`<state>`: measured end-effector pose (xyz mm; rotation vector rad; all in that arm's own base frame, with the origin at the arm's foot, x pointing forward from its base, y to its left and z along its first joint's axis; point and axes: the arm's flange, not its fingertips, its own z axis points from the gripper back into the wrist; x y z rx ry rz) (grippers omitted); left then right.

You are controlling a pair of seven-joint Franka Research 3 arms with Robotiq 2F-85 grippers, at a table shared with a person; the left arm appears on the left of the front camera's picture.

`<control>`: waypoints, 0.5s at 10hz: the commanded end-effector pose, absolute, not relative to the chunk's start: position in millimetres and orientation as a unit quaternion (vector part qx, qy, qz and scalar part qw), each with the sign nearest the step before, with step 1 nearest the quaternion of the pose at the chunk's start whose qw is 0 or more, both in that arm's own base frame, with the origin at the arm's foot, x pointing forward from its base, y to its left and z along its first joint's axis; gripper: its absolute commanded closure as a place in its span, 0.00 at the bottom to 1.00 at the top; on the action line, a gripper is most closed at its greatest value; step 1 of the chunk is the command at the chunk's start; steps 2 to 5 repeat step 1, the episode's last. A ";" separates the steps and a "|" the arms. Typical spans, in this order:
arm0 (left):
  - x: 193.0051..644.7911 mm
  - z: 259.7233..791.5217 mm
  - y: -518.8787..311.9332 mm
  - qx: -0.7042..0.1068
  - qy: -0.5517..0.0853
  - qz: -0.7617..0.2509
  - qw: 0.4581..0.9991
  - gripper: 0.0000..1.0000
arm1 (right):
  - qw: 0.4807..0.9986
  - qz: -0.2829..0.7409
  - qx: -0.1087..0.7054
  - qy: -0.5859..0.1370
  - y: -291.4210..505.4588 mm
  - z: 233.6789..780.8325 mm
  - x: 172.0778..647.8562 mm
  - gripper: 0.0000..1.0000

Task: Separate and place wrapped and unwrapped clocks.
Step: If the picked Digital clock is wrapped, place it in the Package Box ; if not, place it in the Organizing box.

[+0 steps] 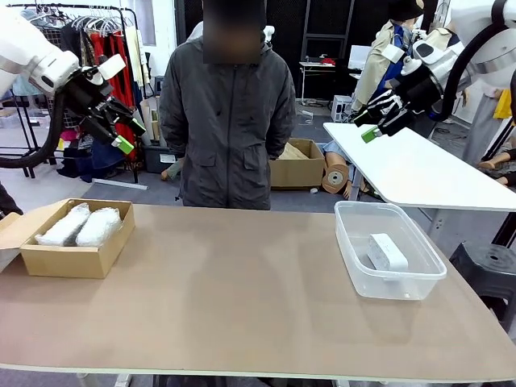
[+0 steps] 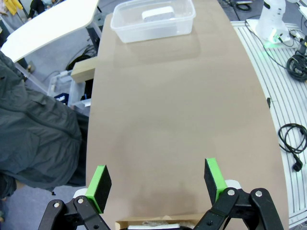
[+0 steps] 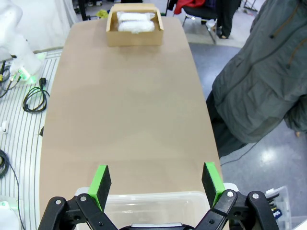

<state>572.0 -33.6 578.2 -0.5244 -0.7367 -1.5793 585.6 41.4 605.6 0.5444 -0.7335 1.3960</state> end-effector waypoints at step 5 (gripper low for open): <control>570.7 579.0 -32.1 -0.224 -0.315 -0.686 0.617 0.00 | 0.667 0.625 0.242 -0.327 40.5 605.9 584.8 0.00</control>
